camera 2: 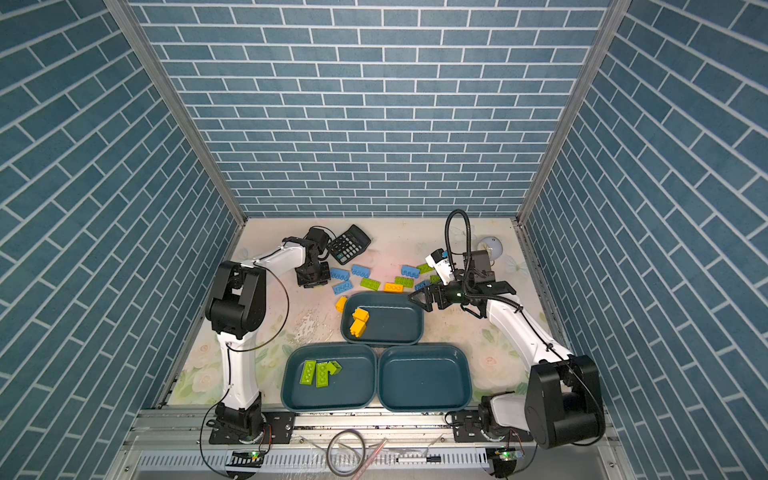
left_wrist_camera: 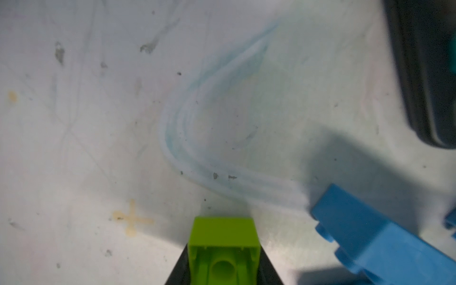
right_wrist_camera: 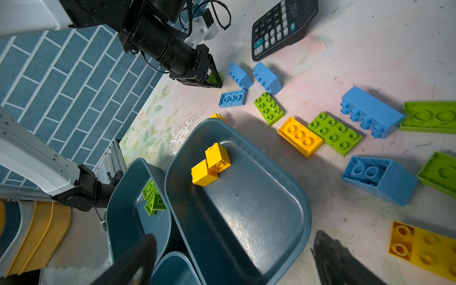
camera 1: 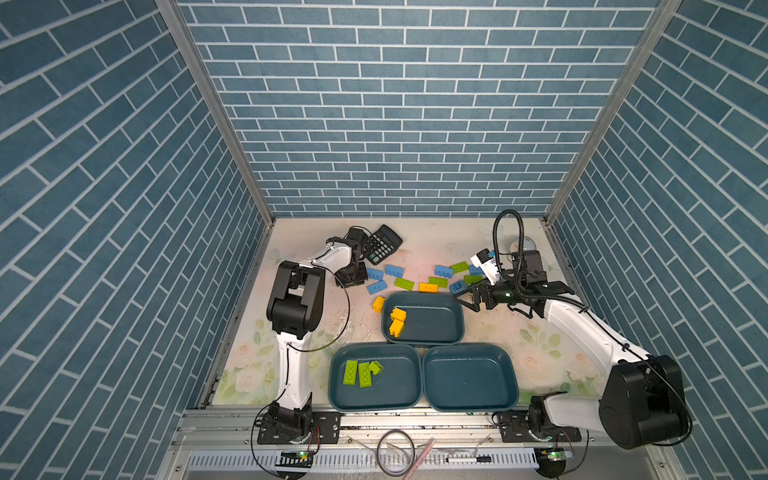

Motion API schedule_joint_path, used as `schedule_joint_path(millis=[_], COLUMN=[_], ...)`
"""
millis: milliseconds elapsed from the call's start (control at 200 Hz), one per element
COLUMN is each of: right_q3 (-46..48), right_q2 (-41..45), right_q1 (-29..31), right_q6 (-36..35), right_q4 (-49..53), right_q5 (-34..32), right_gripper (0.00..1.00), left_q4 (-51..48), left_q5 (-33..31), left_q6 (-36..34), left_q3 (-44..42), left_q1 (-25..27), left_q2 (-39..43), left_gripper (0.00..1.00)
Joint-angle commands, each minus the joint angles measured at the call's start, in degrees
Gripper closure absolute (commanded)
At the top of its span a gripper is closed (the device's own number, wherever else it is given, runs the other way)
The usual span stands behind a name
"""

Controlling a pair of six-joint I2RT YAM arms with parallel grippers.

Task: Sort the legos into containers by color
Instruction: 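Reach the left gripper near the calculator and grasp a small green brick, then carry the green brick to the nearer green-filled bin and release it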

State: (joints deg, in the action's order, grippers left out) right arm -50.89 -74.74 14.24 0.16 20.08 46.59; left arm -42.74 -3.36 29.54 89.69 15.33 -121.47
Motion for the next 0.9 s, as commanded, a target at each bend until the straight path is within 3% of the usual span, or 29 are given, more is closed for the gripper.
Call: schedule_joint_path(millis=[0, 220, 510, 895], right_q3=[-0.98, -0.43, -0.63, 0.41], right_q2=[0.01, 0.56, 1.00, 1.50], right_q1=[-0.07, 0.05, 1.23, 4.21], right_q6=[-1.49, -0.10, 0.71, 1.18], right_q4=[0.25, -0.98, -1.35, -1.57], right_q5=[1.14, 2.08, 3.95, 4.17], right_gripper=[0.01, 0.01, 0.01, 0.01], left_q4=[-1.56, -4.33, -10.36, -21.61], left_q5=[-0.68, 1.29, 5.90, 9.65], left_q6=[-2.71, -4.58, -4.08, 9.88], left_q3=[1.69, -0.20, -10.84, -29.92], left_q1=[-0.92, -0.77, 3.70, 17.14], left_q2=[-0.19, 5.08, 21.87, 45.83], left_gripper=[0.74, 0.75, 0.75, 0.74])
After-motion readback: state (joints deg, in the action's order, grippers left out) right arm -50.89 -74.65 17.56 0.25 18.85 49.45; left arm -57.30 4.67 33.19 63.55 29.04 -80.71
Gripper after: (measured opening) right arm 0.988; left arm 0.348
